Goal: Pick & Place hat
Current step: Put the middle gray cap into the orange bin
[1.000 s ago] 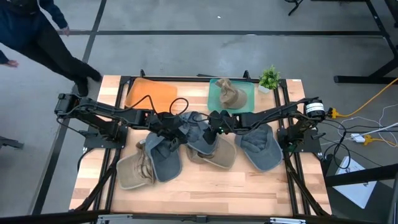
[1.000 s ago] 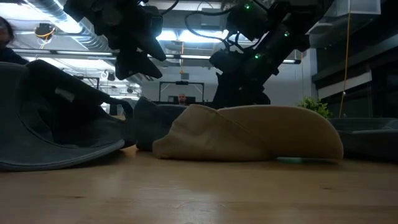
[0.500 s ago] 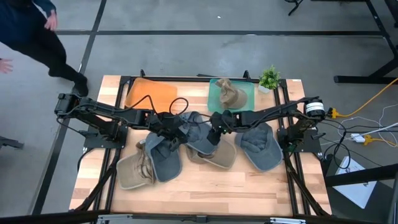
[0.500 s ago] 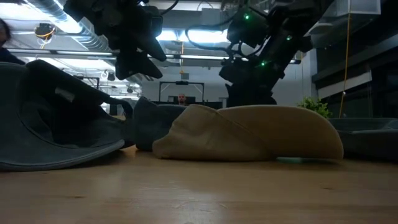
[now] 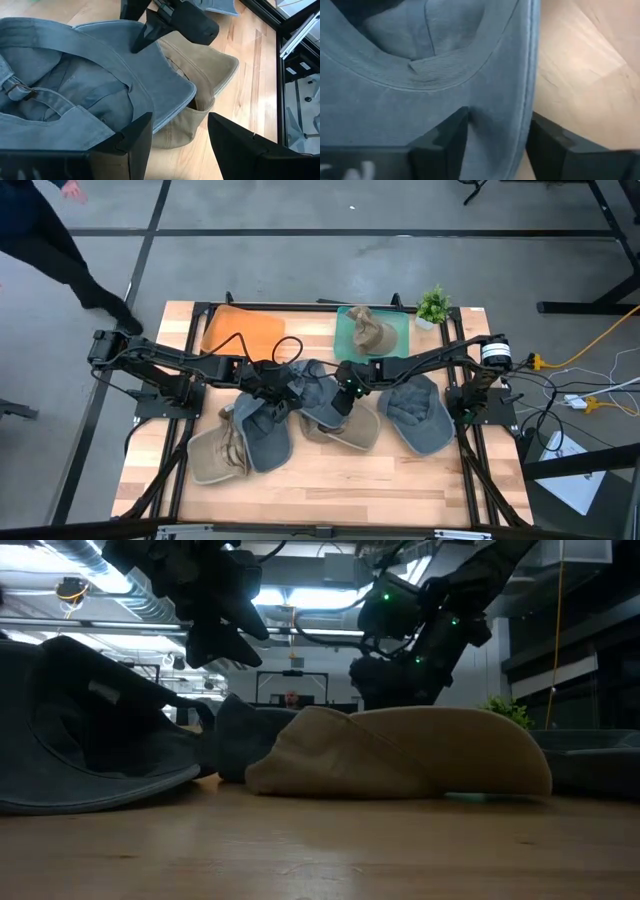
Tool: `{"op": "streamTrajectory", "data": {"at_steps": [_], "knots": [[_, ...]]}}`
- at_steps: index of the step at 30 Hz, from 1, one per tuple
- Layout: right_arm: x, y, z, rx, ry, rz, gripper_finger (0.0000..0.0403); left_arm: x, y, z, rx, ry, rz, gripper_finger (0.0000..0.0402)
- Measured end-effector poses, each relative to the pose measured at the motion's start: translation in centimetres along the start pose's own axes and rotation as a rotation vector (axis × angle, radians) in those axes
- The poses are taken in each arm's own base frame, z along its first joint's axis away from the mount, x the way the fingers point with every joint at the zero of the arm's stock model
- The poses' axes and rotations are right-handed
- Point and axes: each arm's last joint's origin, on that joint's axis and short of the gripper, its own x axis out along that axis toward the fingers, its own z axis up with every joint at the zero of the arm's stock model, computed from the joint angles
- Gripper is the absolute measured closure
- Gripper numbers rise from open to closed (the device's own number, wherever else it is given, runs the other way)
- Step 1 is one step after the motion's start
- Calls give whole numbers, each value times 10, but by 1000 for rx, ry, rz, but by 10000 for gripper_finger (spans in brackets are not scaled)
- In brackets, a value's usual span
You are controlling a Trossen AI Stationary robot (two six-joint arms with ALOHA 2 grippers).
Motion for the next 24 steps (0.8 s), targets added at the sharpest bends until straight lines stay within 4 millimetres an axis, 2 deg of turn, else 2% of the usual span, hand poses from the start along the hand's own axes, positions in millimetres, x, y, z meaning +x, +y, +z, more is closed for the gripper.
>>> {"op": "streamTrajectory", "data": {"at_steps": [10, 16, 24], "knots": [[-2, 5, 6, 0, -50, 68, 382, 0, 0, 0, 8, -2, 3, 217], [-9, 6, 10, -1, -72, 88, 374, -2, 0, 1, 6, -11, 1, 217], [-39, 4, 24, -37, -169, 101, 383, -20, 1, 16, -12, -125, -41, 217]]}}
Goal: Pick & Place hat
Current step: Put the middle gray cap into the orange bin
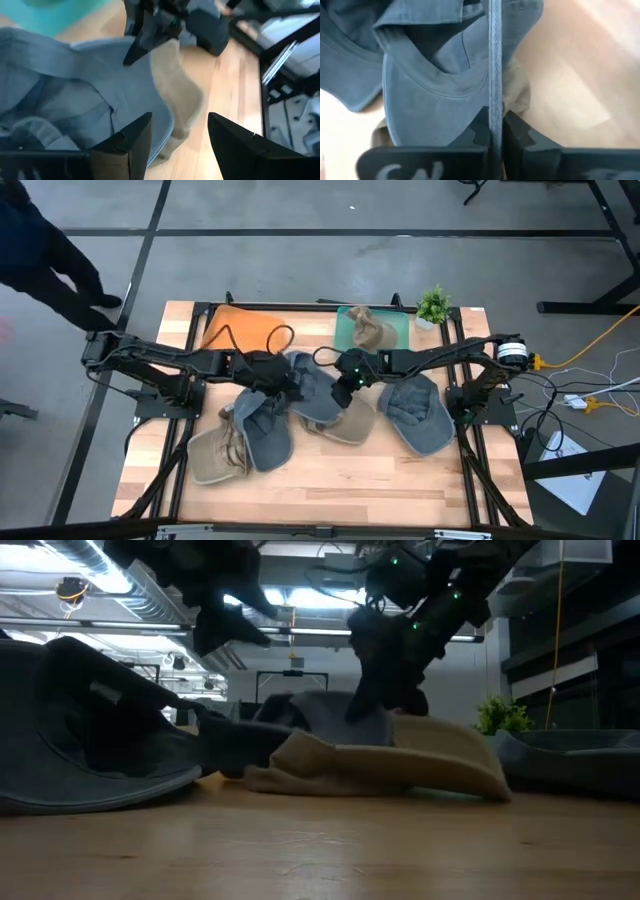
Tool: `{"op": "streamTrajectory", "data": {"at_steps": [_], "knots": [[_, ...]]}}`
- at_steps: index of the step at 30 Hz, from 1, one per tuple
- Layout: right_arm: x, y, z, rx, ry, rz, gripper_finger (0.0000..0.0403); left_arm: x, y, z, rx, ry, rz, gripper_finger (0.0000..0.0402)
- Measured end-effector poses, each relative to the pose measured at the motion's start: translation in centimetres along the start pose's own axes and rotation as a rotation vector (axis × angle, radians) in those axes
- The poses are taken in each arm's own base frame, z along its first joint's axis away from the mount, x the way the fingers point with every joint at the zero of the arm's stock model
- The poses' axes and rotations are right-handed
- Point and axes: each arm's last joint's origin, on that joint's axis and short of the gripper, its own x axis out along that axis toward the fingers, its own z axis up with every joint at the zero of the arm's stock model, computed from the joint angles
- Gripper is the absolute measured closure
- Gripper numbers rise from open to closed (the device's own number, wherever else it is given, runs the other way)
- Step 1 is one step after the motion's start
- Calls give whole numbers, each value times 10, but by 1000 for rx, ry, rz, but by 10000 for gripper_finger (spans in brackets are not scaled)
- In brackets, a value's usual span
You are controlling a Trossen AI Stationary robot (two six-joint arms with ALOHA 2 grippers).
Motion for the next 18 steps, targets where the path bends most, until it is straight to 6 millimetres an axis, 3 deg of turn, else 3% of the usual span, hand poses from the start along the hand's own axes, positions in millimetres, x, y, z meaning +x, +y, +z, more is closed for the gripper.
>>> {"op": "streamTrajectory", "data": {"at_steps": [10, 18], "knots": [[-31, 14, 34, -175, -31, -80, 379, -47, -7, 28, -11, -253, -115, 217], [-48, 25, 55, -273, -33, -115, 382, -73, -11, 33, 0, -349, -153, 217]]}}
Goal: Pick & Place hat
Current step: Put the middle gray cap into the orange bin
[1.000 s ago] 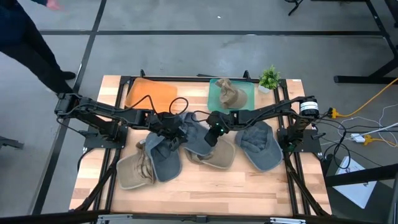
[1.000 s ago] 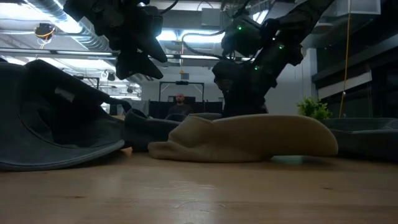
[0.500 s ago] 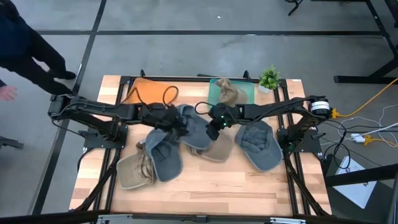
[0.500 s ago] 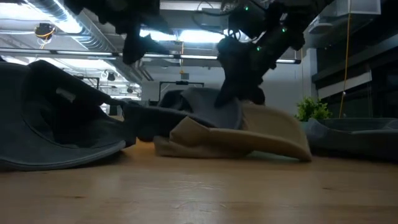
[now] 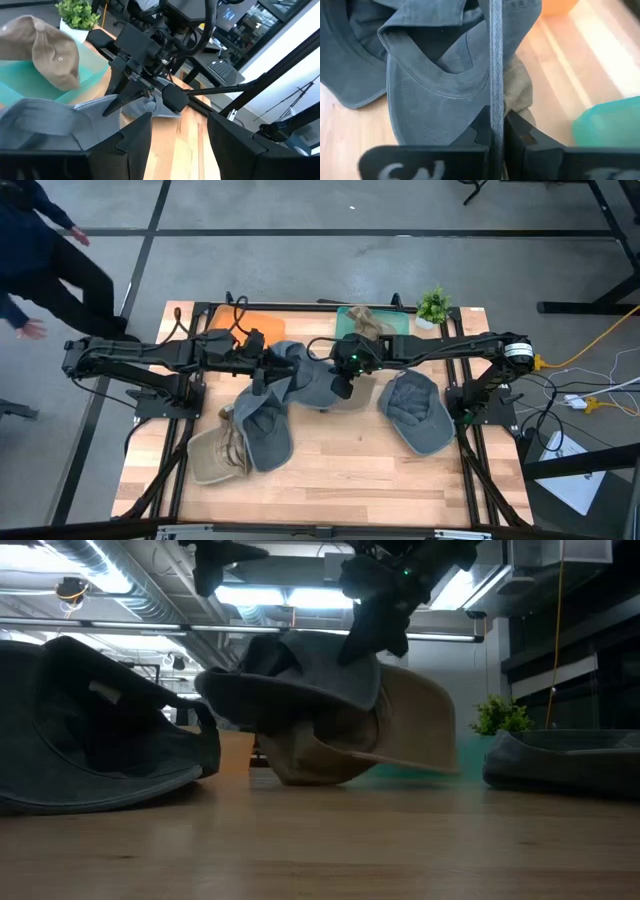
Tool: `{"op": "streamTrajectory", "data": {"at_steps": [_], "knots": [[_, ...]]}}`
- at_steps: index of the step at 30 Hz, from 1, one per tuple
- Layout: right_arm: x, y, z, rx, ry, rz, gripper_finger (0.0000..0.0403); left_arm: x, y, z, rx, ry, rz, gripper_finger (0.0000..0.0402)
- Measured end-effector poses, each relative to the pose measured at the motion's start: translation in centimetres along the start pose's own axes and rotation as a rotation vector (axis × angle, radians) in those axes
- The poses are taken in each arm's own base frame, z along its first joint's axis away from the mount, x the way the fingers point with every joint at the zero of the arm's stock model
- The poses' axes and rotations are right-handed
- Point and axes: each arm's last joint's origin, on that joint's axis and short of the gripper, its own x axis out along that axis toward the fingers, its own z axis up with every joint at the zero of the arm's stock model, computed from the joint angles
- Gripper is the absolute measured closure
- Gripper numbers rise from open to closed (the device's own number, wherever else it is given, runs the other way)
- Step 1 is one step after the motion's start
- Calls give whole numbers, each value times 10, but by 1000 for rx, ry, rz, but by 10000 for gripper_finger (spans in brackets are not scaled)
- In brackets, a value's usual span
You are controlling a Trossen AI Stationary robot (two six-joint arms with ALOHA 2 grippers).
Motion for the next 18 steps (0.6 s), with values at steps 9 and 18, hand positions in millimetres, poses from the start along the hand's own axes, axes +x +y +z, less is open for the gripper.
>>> {"op": "streamTrajectory", "data": {"at_steps": [9, 18], "knots": [[-2, -1, -1, 14, 31, -10, 382, -4, -2, 2, 9, -15, -10, 217], [8, 1, -27, 141, 177, 65, 380, -4, -2, 1, 9, -9, -11, 217]]}}
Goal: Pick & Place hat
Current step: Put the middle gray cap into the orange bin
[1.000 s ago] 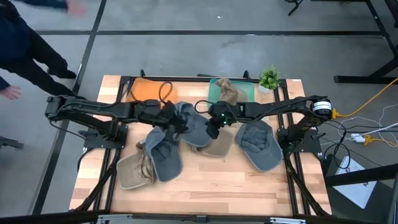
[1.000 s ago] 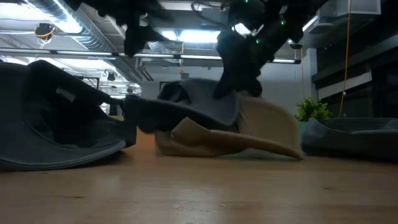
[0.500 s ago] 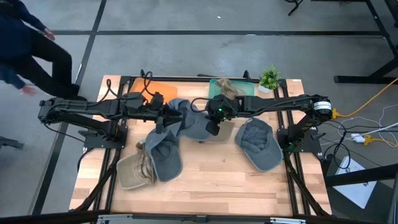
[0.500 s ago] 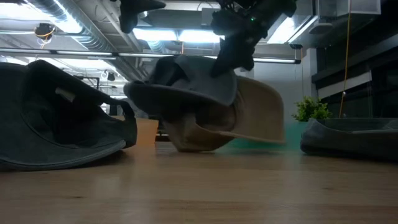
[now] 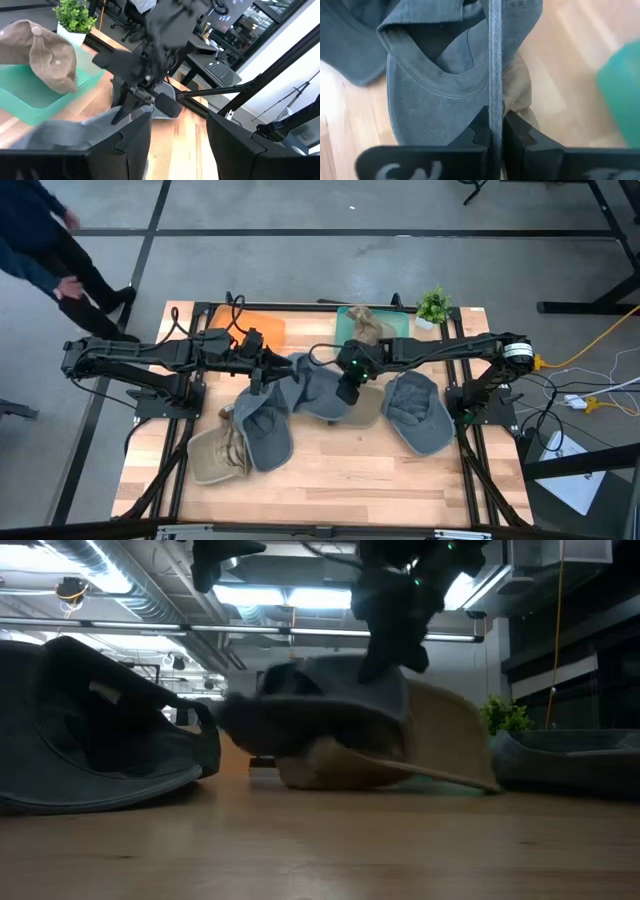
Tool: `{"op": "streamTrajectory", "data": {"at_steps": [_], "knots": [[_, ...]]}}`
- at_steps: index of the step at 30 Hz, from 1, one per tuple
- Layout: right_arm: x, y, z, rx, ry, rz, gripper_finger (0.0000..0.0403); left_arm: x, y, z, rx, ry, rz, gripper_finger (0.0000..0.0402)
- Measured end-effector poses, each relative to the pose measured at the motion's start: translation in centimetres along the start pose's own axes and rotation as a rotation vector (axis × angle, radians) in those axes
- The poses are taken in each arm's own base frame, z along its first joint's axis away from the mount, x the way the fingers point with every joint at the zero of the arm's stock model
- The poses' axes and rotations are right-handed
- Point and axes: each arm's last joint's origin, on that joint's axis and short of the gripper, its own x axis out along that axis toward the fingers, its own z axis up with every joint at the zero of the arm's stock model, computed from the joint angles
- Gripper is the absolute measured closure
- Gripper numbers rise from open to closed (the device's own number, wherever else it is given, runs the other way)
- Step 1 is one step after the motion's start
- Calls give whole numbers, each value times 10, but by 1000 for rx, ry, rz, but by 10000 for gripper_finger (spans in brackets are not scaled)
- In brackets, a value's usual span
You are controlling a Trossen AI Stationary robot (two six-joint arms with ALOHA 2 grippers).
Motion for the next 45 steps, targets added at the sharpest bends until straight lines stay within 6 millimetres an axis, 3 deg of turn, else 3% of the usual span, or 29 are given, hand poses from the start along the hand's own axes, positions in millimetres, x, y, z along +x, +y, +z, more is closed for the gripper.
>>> {"op": "streamTrajectory", "data": {"at_steps": [11, 18, 30, 33, 37, 45], "knots": [[18, -3, -30, -36, 108, 60, 362, 0, 0, 0, 0, 3, 2, 217], [20, -2, -28, -110, 68, 75, 352, 0, 0, 0, -1, 4, 1, 217], [20, -7, -17, -135, -27, 63, 204, 0, 0, 0, -3, 4, 1, 217], [20, -9, -16, -157, -36, 57, 185, 0, 0, 0, -4, 4, 1, 217], [20, -9, -16, -195, -34, 56, 195, 0, 0, 0, -3, 4, 1, 217], [20, -10, -16, -206, -38, 13, 302, 0, 0, 0, -1, 4, 1, 217]]}}
